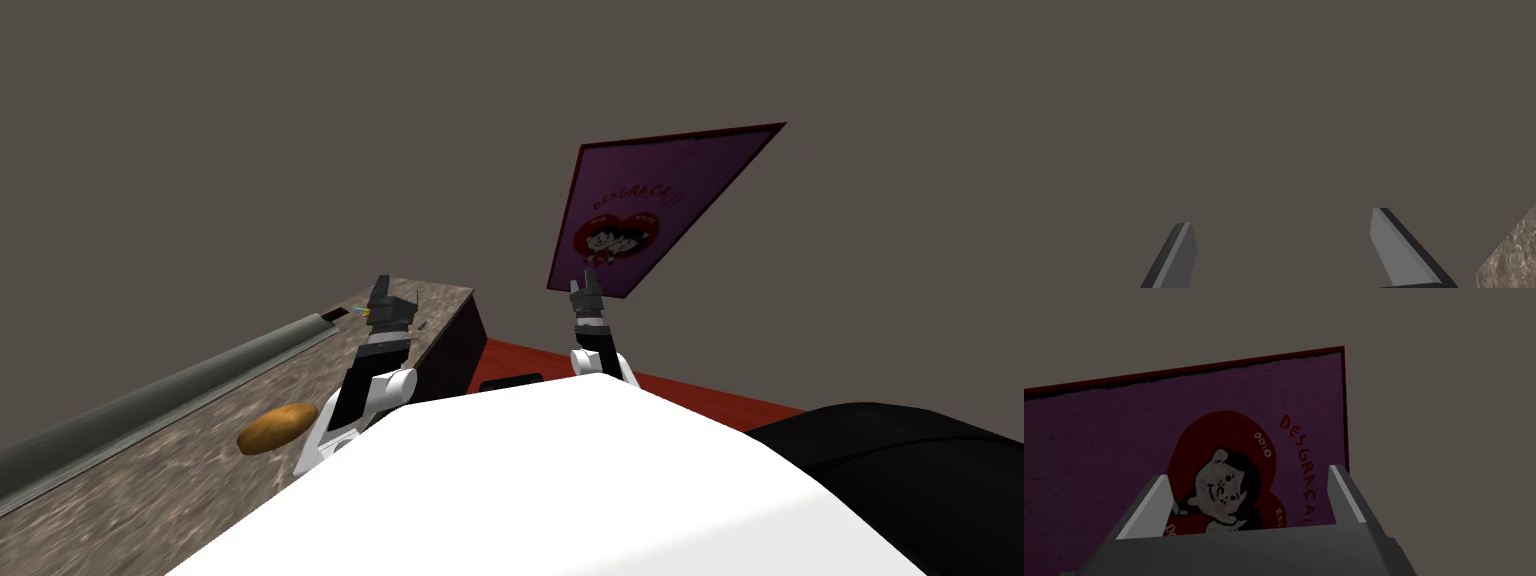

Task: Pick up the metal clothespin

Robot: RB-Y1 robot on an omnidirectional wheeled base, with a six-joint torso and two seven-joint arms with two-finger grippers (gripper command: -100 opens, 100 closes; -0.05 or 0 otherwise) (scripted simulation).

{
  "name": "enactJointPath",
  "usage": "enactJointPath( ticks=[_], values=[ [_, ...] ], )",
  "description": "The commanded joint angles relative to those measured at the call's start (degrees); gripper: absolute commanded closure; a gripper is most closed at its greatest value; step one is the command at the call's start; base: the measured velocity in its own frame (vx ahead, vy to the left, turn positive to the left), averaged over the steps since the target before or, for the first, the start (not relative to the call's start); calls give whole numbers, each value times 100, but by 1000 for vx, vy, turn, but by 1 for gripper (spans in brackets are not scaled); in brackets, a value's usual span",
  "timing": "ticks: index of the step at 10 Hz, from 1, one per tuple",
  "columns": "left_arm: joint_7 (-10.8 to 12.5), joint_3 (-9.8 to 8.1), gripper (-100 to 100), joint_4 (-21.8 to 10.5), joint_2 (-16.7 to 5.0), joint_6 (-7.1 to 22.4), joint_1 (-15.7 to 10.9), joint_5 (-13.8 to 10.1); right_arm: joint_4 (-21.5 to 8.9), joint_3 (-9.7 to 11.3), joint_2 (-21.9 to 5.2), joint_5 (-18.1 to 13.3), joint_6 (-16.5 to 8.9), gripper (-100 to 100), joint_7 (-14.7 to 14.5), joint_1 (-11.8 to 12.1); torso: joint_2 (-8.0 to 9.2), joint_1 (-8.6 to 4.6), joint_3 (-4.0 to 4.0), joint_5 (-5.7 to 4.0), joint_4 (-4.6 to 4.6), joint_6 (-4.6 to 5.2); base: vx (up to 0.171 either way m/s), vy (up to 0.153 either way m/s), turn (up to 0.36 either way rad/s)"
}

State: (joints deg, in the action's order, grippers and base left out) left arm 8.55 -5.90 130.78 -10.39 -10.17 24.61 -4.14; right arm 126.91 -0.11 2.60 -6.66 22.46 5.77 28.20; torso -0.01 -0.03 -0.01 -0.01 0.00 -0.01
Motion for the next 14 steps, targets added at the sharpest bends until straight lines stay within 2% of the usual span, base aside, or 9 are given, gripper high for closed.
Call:
enactJointPath(
  ticks=[1, 2, 3, 5, 9, 10, 12, 13, 14],
  values=[
    [-10, -55, -100, -107, -158, 286, -88, -134, 0, 0, 0, 0, 0, 0, 0, 0, 0, 0, 0, 0, 0, 0, 2, -13, -56],
    [-10, -55, -100, -107, -158, 438, -88, -134, 0, 0, 0, 0, 0, 0, 0, 0, -1, -1, 0, 0, 0, 1, 3, -10, -34],
    [-24, -103, -100, -185, -300, 595, -163, -259, 0, 0, 0, 0, 0, 0, 0, 0, 0, 0, 0, 0, 0, 0, 5, -14, -64],
    [-24, -103, -100, -185, -300, 796, -163, -259, 0, 0, 0, 0, 0, 0, 0, 0, -2, 0, -1, 0, 0, 0, 2, -4, -14],
    [-63, -198, -100, -354, -599, 1531, -326, -530, 0, 0, 0, 0, 0, 0, 0, 0, -2, 0, -1, 0, 0, 1, 6, -8, -50],
    [-88, -242, -100, -446, -751, 1713, -412, -675, 0, 0, 0, 0, 0, 0, 0, 0, -2, 1, -1, 0, -1, 0, 8, -8, -81],
    [-88, -242, -100, -446, -751, 1977, -412, -675, 0, 0, 0, 0, 0, 0, 0, 0, -3, 2, -2, 1, -1, -1, 7, -2, -9],
    [-117, -284, -100, -543, -902, 2191, -501, -824, 0, 0, 0, 0, 0, 0, 0, 0, -1, 2, -1, 0, 0, -1, 9, -5, -65],
    [-117, -284, -100, -543, -902, 2330, -501, -824, 0, 0, 0, 0, 0, 0, 0, 0, -3, 2, -2, 1, -1, 1, 8, -3, -46]
  ],
)
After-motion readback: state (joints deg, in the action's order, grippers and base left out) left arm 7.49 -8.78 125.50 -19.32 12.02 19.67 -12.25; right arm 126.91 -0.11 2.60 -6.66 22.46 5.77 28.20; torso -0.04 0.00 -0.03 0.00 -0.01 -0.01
